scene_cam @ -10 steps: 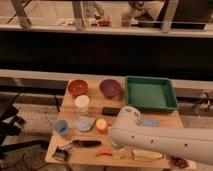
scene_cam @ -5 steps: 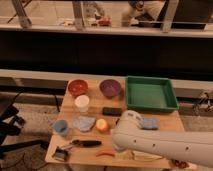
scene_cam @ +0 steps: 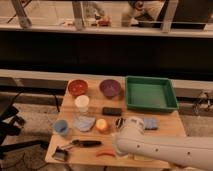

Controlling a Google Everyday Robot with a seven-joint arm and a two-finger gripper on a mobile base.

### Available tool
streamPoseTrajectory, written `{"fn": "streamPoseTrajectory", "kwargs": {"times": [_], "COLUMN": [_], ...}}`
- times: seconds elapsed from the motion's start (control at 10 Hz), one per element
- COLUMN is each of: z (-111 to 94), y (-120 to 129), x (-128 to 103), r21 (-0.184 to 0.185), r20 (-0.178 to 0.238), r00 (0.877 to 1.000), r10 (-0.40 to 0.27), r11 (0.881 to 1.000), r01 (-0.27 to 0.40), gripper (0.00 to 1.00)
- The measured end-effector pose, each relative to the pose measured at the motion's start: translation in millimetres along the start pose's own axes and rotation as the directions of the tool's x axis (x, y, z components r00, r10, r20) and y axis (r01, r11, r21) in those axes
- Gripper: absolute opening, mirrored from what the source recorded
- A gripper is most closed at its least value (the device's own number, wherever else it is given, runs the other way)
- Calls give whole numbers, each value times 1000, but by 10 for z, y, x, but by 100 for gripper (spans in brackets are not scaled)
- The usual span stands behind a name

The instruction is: Place pepper in purple bowl

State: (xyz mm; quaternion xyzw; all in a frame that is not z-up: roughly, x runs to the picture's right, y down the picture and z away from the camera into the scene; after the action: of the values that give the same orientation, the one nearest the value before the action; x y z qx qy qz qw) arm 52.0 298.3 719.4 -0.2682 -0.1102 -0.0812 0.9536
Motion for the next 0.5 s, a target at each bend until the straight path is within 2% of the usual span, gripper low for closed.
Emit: {"fn": "streamPoseTrajectory", "kwargs": {"times": [0.5], "z": [223], "y": [15], "x": [-105], "r21": [-37], "r20": [25], "r00": [999], "r10": [-30], "r11": [999], "r01": [30], "gripper": [80]}}
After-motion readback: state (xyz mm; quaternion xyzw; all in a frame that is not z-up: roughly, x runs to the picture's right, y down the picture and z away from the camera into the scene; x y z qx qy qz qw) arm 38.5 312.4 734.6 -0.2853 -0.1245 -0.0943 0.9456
